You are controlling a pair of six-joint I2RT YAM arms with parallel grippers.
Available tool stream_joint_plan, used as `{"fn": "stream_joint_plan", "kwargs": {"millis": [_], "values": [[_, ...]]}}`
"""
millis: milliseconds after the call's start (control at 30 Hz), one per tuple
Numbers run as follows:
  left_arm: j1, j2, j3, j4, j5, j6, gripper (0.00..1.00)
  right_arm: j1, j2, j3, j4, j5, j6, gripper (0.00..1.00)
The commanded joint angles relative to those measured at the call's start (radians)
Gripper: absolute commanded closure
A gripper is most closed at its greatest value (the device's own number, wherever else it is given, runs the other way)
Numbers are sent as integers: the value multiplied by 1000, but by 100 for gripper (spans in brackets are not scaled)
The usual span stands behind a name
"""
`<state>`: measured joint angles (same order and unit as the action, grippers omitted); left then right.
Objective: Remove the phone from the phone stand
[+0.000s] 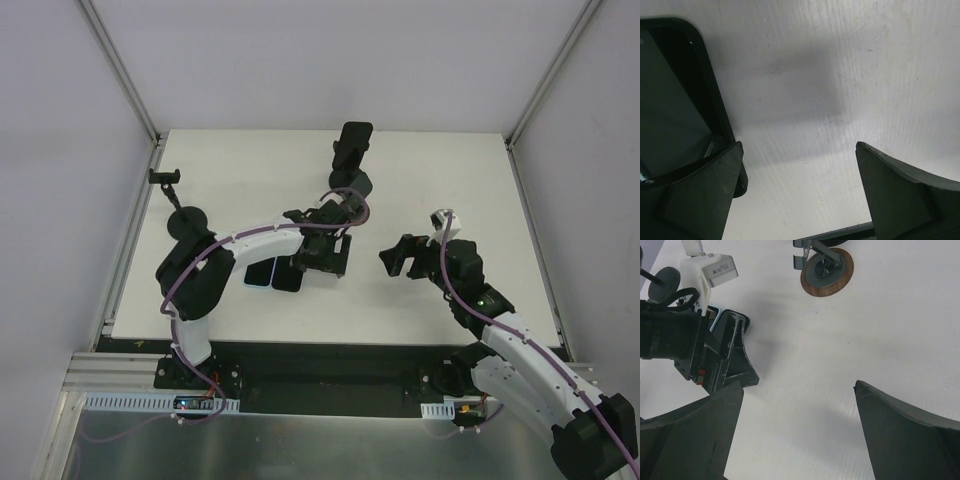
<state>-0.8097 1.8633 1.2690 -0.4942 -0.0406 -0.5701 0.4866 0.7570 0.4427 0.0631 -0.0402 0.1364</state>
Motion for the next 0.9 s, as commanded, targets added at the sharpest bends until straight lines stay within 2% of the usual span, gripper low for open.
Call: {"fn": "stream_joint_plan", "kwargs": {"millis": [0, 167, 300, 433, 533, 700, 867], "values": [[39, -113, 50, 41, -58, -17, 6, -6, -31, -10, 29, 22, -17, 4], [130, -228, -45, 250, -9, -91, 9, -10, -45, -16, 29, 29, -21, 4], [199, -251, -109, 474, 37, -180, 13, -10, -53, -21, 29, 34, -20, 4], [280, -199, -149, 671, 139, -290, 18, -11, -62, -25, 29, 34, -23, 4], [300, -124, -138, 781, 188, -352, 24, -11, -67, -30, 29, 34, -21, 4], [323, 3, -65, 881, 274, -424, 32, -14, -70, -33, 29, 34, -27, 4], [331, 99, -20, 956, 278, -464, 35, -14, -73, -38, 29, 34, -29, 4]]}}
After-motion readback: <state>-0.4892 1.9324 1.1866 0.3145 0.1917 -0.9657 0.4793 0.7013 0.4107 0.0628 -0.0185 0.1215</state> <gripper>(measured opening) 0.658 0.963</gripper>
